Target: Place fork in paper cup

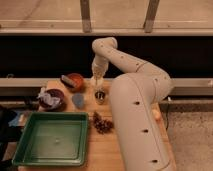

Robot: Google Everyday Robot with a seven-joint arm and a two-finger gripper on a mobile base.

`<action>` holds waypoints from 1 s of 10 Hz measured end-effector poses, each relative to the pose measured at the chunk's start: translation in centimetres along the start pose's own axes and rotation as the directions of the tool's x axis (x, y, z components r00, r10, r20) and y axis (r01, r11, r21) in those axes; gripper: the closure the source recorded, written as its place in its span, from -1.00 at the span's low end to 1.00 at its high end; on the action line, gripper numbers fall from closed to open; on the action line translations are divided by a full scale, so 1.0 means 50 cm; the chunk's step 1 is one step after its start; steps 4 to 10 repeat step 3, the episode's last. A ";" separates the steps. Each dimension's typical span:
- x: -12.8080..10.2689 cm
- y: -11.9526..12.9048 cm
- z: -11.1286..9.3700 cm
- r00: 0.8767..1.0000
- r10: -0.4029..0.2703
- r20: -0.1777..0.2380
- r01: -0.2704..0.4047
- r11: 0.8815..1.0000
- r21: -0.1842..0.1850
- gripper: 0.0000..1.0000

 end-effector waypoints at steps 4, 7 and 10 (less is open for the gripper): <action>-0.009 0.006 0.012 1.000 0.003 -0.008 -0.003 1.000 0.005 -0.55; -0.009 0.006 0.012 1.000 0.003 -0.008 -0.003 1.000 0.005 -0.55; -0.009 0.006 0.012 1.000 0.003 -0.008 -0.003 1.000 0.005 -0.55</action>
